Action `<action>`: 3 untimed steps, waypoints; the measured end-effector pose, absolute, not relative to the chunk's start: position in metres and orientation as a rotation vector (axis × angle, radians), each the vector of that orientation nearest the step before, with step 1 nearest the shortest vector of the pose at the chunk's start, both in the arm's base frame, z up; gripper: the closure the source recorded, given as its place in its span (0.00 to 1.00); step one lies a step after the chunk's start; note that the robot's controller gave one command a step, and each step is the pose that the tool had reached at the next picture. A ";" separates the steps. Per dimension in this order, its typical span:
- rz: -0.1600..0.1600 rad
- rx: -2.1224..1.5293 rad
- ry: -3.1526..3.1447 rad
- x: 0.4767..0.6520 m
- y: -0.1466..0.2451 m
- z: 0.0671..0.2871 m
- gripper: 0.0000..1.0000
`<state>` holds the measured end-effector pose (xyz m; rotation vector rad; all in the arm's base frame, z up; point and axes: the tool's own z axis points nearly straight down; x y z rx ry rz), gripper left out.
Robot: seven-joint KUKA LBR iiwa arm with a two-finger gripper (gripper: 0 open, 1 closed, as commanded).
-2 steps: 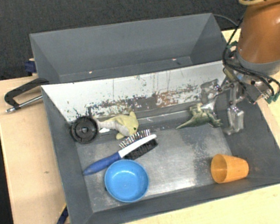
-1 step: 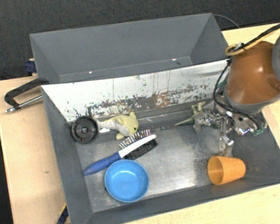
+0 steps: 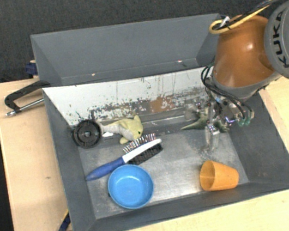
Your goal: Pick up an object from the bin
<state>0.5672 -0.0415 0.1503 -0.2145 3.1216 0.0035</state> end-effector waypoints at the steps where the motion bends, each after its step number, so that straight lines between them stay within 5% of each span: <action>1: 0.005 -0.548 3.086 0.585 0.034 0.134 0.00; 3: 0.002 -1.130 2.931 0.595 0.038 0.070 0.00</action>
Offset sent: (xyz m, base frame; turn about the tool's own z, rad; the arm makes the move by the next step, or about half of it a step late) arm 0.0163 0.0719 -0.0169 -0.2115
